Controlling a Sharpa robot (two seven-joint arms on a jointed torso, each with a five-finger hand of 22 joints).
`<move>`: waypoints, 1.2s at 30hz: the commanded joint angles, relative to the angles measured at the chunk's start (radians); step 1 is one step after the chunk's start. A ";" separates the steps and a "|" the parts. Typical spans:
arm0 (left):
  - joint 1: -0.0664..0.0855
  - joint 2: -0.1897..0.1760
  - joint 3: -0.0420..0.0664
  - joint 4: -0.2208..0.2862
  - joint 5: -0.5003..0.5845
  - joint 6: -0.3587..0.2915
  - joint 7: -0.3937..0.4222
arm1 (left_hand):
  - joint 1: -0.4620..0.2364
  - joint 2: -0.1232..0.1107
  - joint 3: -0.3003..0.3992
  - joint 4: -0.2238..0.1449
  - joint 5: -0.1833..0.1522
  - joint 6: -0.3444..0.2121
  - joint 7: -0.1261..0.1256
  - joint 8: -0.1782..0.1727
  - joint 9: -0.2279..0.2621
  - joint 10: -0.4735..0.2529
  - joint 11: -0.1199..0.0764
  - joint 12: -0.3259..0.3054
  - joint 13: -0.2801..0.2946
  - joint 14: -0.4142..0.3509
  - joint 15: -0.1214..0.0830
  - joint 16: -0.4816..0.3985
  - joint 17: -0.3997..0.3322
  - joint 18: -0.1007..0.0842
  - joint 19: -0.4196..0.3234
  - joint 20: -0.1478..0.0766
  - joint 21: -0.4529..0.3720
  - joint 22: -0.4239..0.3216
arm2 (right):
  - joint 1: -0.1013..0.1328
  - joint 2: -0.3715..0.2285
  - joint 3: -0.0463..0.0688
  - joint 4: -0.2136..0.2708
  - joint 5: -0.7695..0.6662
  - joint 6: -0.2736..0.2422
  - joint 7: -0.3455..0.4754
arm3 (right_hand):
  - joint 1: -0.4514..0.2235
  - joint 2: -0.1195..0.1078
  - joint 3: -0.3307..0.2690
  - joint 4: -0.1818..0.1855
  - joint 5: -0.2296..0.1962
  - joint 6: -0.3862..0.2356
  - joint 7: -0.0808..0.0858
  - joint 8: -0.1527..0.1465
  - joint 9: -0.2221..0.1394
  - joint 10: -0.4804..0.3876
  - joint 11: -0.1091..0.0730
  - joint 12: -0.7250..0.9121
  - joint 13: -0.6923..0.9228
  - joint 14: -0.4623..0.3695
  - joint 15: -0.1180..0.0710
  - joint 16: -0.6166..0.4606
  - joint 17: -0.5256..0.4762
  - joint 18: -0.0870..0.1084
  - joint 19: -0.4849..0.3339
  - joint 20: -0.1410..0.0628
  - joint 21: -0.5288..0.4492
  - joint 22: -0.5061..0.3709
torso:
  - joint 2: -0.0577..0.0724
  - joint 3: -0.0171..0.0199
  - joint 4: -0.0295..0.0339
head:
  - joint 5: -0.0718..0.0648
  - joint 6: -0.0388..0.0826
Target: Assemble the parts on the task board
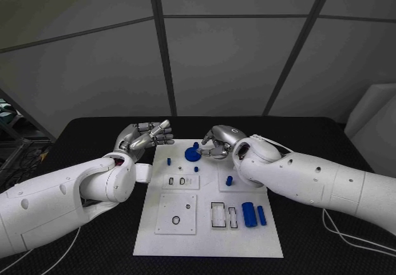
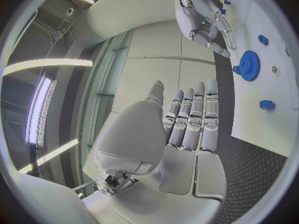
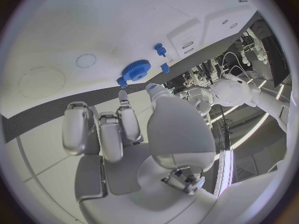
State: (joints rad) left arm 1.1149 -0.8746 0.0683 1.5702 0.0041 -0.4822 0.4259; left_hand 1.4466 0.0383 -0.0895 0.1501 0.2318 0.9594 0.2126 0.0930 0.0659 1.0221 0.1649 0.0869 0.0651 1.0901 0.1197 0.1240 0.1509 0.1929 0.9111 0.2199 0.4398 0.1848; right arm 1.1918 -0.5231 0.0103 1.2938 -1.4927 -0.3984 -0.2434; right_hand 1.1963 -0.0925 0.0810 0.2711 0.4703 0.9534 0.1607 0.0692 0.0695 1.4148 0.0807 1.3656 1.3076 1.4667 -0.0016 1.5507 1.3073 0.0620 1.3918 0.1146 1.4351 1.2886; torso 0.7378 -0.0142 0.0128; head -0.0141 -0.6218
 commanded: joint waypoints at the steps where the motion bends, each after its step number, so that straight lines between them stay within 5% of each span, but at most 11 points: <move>1: 0.001 -0.002 0.001 0.000 -0.003 0.009 0.003 | 0.007 0.004 -0.002 -0.005 -0.003 -0.002 0.006 -0.005 -0.001 -0.004 0.006 -0.003 0.000 -0.001 0.003 -0.004 0.001 -0.012 -0.001 0.005 -0.003 -0.001 | 0.004 -0.053 0.008 0.046 0.173 -0.096 0.140 | 0.054 0.002 0.003 -0.024 -0.010 0.002 0.001 0.001 0.000 -0.003 -0.004 -0.003 0.030 0.088 0.006 -0.006 0.196 0.003 -0.012 0.000 -0.012 -0.013 | -0.003 0.0025 -0.0078 | 0.001 0.003; 12: -0.004 -0.004 0.000 -0.004 -0.003 0.011 0.002 | 0.007 0.003 -0.003 -0.007 -0.003 -0.003 0.007 -0.007 -0.001 -0.005 0.006 -0.005 0.000 -0.001 0.004 -0.005 0.002 -0.012 -0.001 0.005 -0.003 -0.001 | 0.015 -0.271 0.024 0.086 0.439 0.019 0.319 | 0.212 -0.020 0.007 -0.134 -0.116 0.029 -0.004 0.008 0.002 -0.016 -0.011 -0.023 0.013 0.081 0.000 -0.019 0.167 0.010 -0.035 -0.006 -0.033 -0.046 | -0.011 0.0093 -0.0300 | -0.003 0.013; 18: -0.006 0.003 0.000 -0.006 -0.003 0.014 0.002 | 0.010 0.003 -0.002 -0.010 -0.003 -0.002 0.005 -0.007 -0.001 -0.004 0.006 -0.005 0.000 -0.001 0.004 -0.006 0.002 -0.011 -0.001 0.006 -0.003 -0.002 | 0.015 -0.313 0.024 0.025 0.437 0.073 0.352 | 0.244 -0.029 0.000 -0.161 -0.133 0.038 -0.009 0.008 0.001 -0.017 -0.015 -0.025 0.012 0.081 -0.004 -0.020 0.167 0.011 -0.040 -0.009 -0.039 -0.055 | -0.010 0.0098 -0.0265 | -0.030 0.022; 22: -0.009 0.005 0.000 -0.007 -0.003 0.015 0.001 | 0.010 0.003 -0.002 -0.010 -0.003 -0.002 0.005 -0.007 -0.001 -0.004 0.006 -0.005 0.000 -0.001 0.004 -0.006 0.002 -0.011 -0.001 0.006 -0.003 -0.002 | 0.014 -0.316 0.024 -0.008 0.421 0.093 0.361 | 0.248 -0.032 -0.007 -0.168 -0.139 0.021 -0.008 -0.002 -0.003 -0.019 -0.015 -0.028 0.009 0.081 -0.004 -0.020 0.166 0.013 -0.045 -0.009 -0.042 -0.061 | -0.010 0.0125 -0.0258 | -0.031 0.019; 27: -0.011 0.005 0.000 -0.008 -0.003 0.016 0.001 | 0.011 0.003 -0.001 -0.011 -0.003 -0.002 0.005 -0.008 -0.001 -0.004 0.006 -0.006 0.000 -0.001 0.004 -0.007 0.002 -0.011 -0.001 0.006 -0.003 -0.002 | 0.009 -0.314 0.023 -0.036 0.401 0.118 0.362 | 0.250 -0.033 -0.013 -0.171 -0.142 0.008 -0.007 -0.006 -0.004 -0.023 -0.013 -0.032 0.005 0.082 -0.003 -0.019 0.168 0.013 -0.048 -0.009 -0.045 -0.065 | -0.010 0.0088 -0.0250 | -0.033 0.016; 33: -0.012 0.006 0.000 -0.009 -0.003 0.017 0.001 | 0.011 0.003 -0.001 -0.011 -0.003 -0.002 0.005 -0.008 -0.001 -0.004 0.006 -0.006 0.000 -0.001 0.004 -0.007 0.002 -0.011 -0.001 0.006 -0.003 -0.002 | 0.002 -0.307 0.023 -0.051 0.370 0.136 0.365 | 0.251 -0.033 -0.016 -0.173 -0.142 0.001 -0.006 -0.007 -0.004 -0.023 -0.012 -0.032 0.005 0.083 -0.002 -0.018 0.172 0.014 -0.050 -0.009 -0.047 -0.068 | -0.008 0.0104 -0.0257 | -0.029 0.015; 36: -0.013 0.007 0.000 -0.009 -0.003 0.017 0.001 | 0.011 0.003 -0.001 -0.011 -0.003 -0.002 0.005 -0.008 -0.001 -0.004 0.006 -0.006 0.000 -0.001 0.004 -0.007 0.002 -0.011 -0.001 0.006 -0.003 -0.002 | -0.002 -0.301 0.023 -0.058 0.351 0.144 0.365 | 0.251 -0.032 -0.016 -0.173 -0.142 0.000 -0.006 -0.007 -0.004 -0.022 -0.012 -0.031 0.007 0.083 -0.002 -0.017 0.174 0.014 -0.049 -0.009 -0.047 -0.067 | -0.009 0.0079 -0.0271 | -0.029 0.013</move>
State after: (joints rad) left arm 1.1011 -0.8690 0.0672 1.5608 0.0041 -0.4790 0.4234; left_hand 1.4465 0.0383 -0.0895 0.1446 0.2318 0.9595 0.2126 0.0893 0.0659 1.0185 0.1685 0.0869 0.0651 1.0901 0.1197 0.1240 0.1517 0.1929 0.9112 0.2199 0.4398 0.1842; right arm 1.1898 -0.8276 0.0328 1.2385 -1.1059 -0.2910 0.1043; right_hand 1.4371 -0.1232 0.0690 0.1011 0.3331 0.9583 0.1552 0.0657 0.0662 1.3968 0.0696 1.3356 1.3076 1.4667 -0.0016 1.5352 1.3080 0.0620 1.3491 0.1038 1.3928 1.2216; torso 0.7284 -0.0046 -0.0128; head -0.0436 -0.6076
